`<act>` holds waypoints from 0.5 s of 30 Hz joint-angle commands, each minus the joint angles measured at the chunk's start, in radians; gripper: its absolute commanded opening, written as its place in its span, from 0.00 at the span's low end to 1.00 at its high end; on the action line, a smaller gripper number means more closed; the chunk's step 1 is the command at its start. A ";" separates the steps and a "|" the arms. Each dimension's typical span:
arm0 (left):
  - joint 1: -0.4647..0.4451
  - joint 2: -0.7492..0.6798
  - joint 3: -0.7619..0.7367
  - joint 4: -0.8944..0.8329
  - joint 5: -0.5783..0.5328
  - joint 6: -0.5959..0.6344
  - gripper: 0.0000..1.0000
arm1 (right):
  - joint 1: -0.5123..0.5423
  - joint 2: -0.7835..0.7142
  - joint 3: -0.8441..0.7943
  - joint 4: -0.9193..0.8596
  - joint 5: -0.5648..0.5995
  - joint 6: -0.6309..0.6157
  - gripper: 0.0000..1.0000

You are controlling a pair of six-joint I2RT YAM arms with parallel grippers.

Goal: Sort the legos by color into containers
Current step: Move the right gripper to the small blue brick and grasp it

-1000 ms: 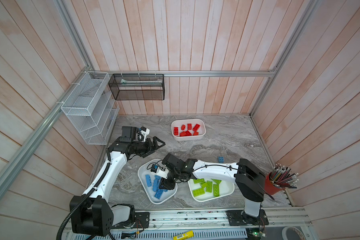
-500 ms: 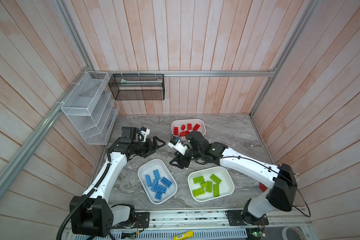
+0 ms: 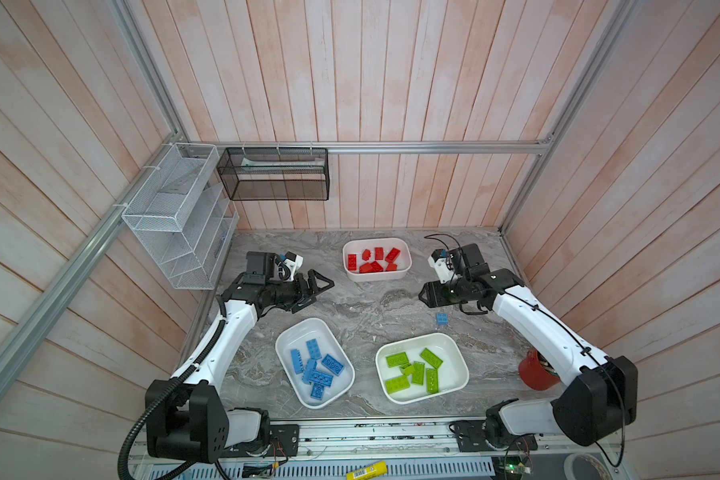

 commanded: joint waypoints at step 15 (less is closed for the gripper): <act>-0.004 0.036 -0.017 0.047 0.031 0.010 1.00 | -0.066 0.173 -0.209 0.174 0.221 0.140 0.60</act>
